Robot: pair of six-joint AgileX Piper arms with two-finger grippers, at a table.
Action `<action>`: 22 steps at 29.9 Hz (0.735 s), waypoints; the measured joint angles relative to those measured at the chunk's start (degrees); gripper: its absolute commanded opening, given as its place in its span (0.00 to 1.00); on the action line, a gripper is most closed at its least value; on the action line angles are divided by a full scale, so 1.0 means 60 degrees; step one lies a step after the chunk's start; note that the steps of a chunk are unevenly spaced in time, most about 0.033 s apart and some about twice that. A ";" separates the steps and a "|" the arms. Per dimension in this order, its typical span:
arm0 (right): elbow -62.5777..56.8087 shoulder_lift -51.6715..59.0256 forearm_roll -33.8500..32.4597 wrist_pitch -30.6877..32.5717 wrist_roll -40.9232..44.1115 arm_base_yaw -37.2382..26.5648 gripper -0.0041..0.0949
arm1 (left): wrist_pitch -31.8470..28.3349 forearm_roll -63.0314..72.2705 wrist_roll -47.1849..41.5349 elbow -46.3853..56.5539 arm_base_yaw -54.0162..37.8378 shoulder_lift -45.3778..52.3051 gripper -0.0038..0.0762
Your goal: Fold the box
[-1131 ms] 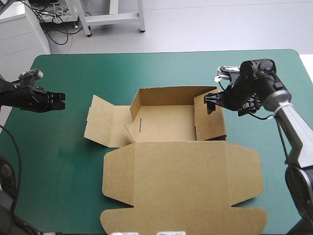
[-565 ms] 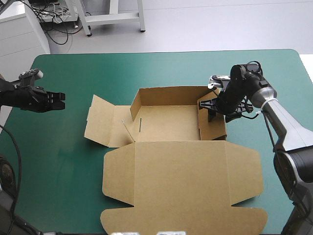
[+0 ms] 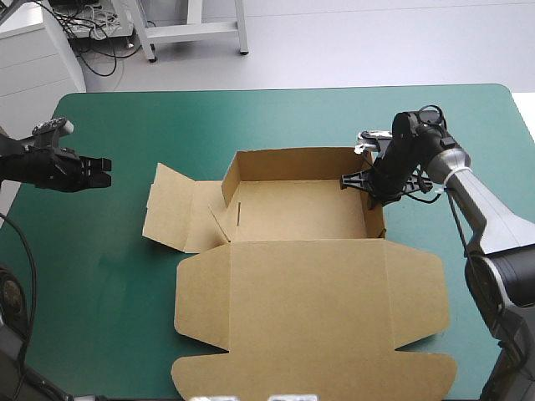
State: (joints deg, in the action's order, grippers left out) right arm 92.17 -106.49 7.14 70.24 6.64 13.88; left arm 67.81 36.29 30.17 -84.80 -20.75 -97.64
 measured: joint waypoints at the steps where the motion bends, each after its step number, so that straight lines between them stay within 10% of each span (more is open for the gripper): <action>1: 0.0000 0.0000 -0.0009 -0.0006 -0.0009 0.0000 0.03 | 0.0000 0.0000 0.0000 0.0000 0.0000 0.0000 0.01; 22: -0.0022 0.3602 0.0224 0.0141 -0.0578 0.0000 0.03 | 0.0061 -0.0419 -0.0007 0.0000 0.0000 -0.0139 0.01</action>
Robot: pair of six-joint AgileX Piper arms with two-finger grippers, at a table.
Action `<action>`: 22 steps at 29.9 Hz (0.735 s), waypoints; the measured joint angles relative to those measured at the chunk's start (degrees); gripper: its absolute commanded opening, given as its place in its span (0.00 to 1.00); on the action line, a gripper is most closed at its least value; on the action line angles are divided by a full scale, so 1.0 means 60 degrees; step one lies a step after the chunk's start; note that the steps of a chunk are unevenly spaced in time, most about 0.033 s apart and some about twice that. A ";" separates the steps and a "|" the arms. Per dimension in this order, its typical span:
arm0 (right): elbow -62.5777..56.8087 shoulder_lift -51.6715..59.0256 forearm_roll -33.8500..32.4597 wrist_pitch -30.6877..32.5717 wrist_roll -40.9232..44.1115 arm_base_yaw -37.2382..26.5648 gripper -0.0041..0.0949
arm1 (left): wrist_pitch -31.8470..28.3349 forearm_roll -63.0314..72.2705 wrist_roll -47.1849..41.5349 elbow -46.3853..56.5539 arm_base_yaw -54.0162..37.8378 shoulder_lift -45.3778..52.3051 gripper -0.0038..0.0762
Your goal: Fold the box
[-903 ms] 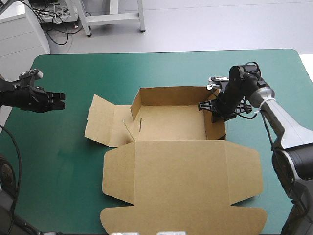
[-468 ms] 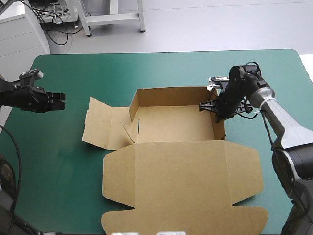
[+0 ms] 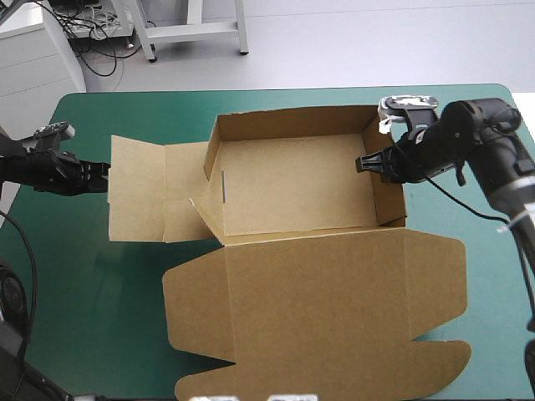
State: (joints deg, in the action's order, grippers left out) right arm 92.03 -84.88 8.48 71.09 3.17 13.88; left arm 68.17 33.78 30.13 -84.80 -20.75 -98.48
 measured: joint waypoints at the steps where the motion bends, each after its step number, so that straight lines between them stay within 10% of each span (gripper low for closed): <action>1: 0.0000 0.0341 0.0000 0.0027 0.0000 0.0000 0.03 | -0.0062 -0.0078 -0.0027 0.0000 0.0000 0.0000 0.01; 13: 0.0000 0.2115 -0.0047 0.0054 -0.0040 0.0000 0.03 | -0.0116 0.0332 -0.0133 0.0000 0.0000 0.0000 0.02; 22: 0.0000 0.1930 -0.0095 0.0054 -0.0040 0.0000 0.03 | 0.0032 0.0849 0.0405 0.0000 0.0000 0.0000 0.65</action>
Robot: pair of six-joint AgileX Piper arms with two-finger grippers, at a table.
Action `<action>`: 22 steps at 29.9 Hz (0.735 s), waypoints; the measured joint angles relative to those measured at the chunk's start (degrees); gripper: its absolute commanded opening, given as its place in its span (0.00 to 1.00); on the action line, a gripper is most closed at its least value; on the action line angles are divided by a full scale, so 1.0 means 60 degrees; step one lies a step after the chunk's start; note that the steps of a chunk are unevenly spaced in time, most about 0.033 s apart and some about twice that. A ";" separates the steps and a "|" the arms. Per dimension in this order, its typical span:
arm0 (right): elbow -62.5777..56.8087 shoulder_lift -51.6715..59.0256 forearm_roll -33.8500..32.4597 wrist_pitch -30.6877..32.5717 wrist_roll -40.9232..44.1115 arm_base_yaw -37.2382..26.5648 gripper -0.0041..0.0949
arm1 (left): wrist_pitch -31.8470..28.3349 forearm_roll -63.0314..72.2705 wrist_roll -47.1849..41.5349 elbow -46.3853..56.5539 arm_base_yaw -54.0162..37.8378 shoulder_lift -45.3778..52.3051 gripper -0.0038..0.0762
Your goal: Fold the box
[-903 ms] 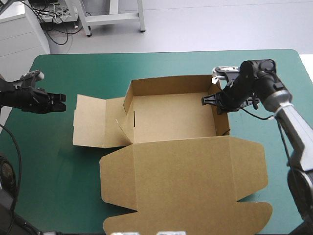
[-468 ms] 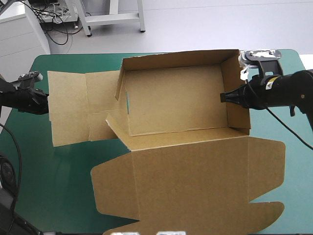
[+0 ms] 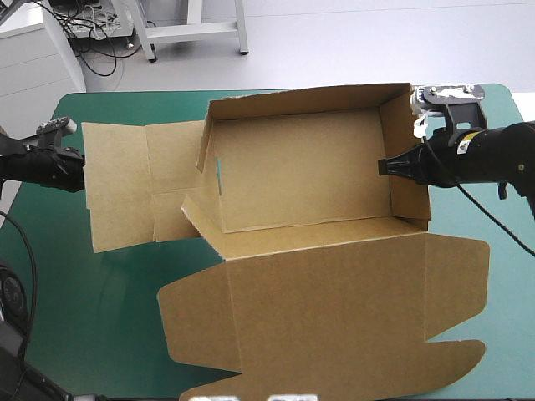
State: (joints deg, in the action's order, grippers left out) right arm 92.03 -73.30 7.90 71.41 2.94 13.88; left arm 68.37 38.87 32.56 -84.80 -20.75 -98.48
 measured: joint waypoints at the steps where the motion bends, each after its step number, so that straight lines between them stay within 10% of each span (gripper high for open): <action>1: 0.0000 -0.0033 0.0000 0.0000 0.0000 0.0000 0.03 | 0.0011 0.0003 0.0033 0.0000 0.0000 -0.0006 0.70; 22: 0.0000 -0.1103 0.0539 -0.1189 0.0109 0.0000 0.03 | 0.0235 0.1279 -0.0178 0.0000 0.1688 -0.0006 0.60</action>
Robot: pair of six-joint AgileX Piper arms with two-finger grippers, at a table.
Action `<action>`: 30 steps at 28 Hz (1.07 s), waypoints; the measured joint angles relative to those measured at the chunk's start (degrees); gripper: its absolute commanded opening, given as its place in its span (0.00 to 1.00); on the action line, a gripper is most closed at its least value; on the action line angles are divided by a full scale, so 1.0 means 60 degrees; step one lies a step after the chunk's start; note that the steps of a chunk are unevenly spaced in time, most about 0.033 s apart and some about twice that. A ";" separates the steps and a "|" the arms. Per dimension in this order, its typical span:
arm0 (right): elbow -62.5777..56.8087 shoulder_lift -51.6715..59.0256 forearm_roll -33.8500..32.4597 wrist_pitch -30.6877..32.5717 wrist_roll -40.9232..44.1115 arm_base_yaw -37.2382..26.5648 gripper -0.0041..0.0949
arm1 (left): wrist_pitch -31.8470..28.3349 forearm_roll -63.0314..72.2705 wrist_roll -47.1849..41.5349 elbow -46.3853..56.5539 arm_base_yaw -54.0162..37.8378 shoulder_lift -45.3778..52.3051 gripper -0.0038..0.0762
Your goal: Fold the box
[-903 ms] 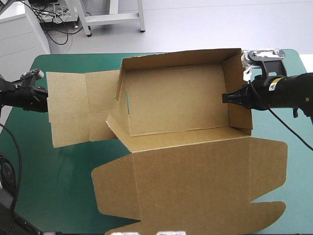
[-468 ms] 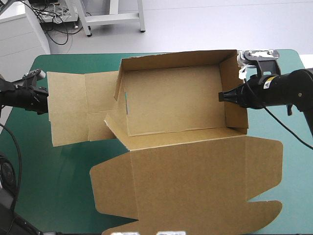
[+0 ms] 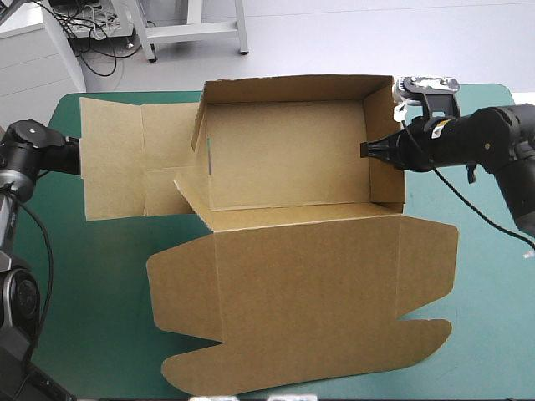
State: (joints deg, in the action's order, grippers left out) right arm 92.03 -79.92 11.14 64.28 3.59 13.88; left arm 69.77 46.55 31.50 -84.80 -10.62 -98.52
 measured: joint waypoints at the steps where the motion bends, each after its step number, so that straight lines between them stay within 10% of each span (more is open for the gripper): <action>1: 0.0000 -0.0054 -0.0026 -0.0028 0.0000 0.0000 0.03 | 0.0000 0.0000 0.0000 0.0000 0.0140 0.0000 0.60; 30: 0.0000 -0.1018 -0.1029 -0.0604 0.0366 0.0000 0.03 | 0.0001 0.2540 0.0068 0.0000 0.1536 0.0827 0.60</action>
State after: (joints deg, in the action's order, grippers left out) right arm 92.03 -86.02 4.96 60.65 5.79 13.88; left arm 69.78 61.79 31.91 -84.80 -1.40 -93.56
